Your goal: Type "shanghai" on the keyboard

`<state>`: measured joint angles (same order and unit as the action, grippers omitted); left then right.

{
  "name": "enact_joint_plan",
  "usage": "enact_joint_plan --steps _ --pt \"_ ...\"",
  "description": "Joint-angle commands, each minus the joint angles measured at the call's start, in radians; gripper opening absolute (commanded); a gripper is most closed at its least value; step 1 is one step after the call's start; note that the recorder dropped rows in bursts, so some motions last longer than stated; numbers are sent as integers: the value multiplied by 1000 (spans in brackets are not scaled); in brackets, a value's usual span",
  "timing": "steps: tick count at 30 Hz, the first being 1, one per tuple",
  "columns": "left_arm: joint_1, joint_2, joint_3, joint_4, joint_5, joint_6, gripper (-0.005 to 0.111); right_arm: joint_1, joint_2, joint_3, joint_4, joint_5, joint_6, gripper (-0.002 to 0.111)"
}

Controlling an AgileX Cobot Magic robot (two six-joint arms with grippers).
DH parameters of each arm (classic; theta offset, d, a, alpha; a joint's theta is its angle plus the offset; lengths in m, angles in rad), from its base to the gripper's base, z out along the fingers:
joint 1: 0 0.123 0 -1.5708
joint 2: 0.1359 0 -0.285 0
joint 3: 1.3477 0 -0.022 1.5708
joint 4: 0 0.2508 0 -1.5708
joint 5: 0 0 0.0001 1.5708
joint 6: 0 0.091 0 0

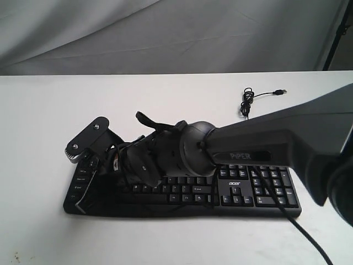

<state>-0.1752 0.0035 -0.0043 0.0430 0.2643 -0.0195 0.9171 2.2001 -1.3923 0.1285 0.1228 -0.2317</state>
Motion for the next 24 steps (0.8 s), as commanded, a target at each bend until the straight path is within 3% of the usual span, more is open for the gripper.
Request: enact_joint_plan --steps 1,24 --pt "-4 -3 4 1 -3 -3 0 0 3 -6 -14 -18 -6 0" --pt "-4 -3 4 1 -3 -3 0 0 5 -6 -17 9 -8 0"
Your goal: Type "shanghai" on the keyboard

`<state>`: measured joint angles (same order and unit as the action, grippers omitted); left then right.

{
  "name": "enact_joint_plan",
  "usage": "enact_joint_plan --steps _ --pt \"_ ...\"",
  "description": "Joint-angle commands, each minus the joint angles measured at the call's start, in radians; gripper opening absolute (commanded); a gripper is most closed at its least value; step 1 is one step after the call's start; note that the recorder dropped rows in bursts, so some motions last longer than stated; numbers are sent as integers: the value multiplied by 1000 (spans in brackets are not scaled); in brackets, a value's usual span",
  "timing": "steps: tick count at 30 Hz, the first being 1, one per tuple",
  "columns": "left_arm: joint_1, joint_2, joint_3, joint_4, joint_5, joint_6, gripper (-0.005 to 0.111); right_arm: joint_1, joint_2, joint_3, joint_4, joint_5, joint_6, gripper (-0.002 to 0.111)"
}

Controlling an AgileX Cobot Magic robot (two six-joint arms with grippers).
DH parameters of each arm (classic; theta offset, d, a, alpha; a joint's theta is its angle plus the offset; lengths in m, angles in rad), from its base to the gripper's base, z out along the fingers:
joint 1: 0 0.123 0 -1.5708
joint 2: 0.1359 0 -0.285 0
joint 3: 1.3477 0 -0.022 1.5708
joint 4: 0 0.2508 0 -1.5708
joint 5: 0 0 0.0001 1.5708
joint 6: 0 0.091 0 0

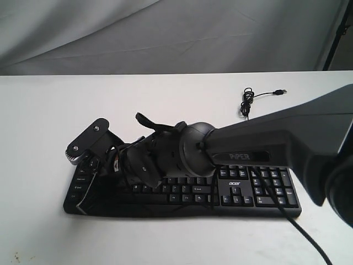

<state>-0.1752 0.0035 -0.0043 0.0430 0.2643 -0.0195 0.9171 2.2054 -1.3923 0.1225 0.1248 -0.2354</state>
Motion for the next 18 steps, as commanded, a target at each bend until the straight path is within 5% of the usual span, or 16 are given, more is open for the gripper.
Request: enact_joint_plan --steps 1,18 --pt "-4 -3 4 1 -3 -3 0 0 0 -6 -11 7 -4 0" --pt "-4 -3 4 1 -3 -3 0 0 0 -6 -29 7 -4 0"
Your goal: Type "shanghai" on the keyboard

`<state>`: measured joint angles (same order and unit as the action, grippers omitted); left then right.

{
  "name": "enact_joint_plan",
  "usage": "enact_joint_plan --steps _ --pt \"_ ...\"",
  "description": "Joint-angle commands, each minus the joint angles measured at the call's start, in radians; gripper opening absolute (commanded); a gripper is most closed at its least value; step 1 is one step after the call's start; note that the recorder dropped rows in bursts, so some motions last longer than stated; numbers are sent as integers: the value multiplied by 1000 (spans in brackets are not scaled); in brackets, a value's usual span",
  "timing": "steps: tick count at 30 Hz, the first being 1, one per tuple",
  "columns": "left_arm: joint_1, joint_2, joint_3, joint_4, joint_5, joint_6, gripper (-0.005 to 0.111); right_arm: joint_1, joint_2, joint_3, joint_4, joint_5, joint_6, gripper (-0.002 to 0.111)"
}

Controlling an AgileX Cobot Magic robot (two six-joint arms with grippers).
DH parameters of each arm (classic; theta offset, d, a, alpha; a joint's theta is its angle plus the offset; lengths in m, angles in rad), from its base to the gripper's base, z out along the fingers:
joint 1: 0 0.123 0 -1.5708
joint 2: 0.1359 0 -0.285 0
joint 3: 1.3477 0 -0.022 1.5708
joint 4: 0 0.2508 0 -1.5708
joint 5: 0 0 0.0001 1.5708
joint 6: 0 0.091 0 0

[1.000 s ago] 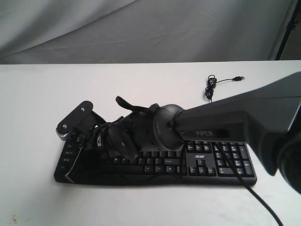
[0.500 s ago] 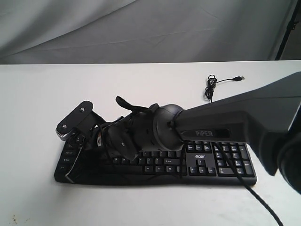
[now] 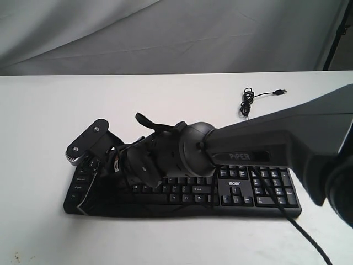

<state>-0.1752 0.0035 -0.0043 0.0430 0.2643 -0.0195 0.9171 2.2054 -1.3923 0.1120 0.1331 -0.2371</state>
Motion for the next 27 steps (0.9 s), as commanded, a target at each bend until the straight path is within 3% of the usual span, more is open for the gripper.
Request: enact_joint_plan --steps 1,8,17,27 --pt "-4 -3 4 1 -3 -3 0 0 0 -6 -20 -8 -2 0" --pt "-4 -3 4 1 -3 -3 0 -2 -55 18 -61 -46 -2 0" --pt "-4 -3 4 1 -3 -3 0 -72 -203 186 -37 -36 -2 0" --pt "-4 -3 4 1 -3 -3 0 -81 -198 217 -16 -16 -2 0"
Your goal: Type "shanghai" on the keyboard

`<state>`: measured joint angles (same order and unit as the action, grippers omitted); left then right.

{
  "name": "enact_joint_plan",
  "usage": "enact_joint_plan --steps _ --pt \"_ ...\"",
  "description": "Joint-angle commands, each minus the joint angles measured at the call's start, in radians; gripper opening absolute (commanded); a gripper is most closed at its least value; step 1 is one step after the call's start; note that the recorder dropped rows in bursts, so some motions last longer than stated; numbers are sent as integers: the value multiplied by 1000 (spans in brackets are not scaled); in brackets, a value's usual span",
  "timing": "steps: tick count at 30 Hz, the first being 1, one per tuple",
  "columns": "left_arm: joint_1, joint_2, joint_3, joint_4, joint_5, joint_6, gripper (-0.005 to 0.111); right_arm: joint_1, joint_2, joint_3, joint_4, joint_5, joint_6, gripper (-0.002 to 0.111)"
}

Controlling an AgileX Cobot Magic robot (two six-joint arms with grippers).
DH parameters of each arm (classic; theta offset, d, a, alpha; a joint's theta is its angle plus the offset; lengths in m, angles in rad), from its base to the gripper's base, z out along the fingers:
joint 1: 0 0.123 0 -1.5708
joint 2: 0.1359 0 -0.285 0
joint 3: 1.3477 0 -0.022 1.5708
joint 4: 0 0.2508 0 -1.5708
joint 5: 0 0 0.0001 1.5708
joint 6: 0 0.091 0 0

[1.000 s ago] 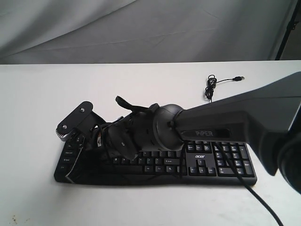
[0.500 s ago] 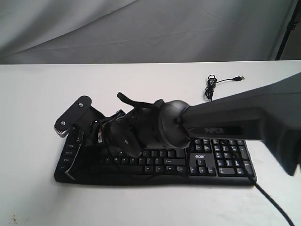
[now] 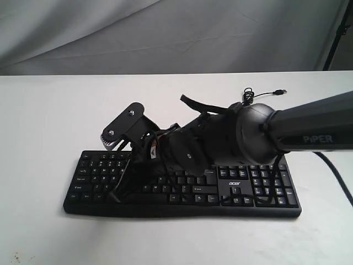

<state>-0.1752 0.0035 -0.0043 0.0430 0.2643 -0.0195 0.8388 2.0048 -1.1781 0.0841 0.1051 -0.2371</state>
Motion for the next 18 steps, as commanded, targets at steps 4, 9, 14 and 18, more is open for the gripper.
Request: enact_joint_plan --steps 4,9,14,18 --pt "-4 -3 4 1 -3 -3 0 -5 25 3 12 25 -2 0" --pt "-4 -3 4 1 -3 -3 0 -5 26 7 12 35 -2 0" --pt "-4 -3 4 1 -3 -3 0 -18 26 7 4 63 -2 0" --pt "-4 -3 4 1 -3 -3 0 -22 26 7 4 63 -2 0"
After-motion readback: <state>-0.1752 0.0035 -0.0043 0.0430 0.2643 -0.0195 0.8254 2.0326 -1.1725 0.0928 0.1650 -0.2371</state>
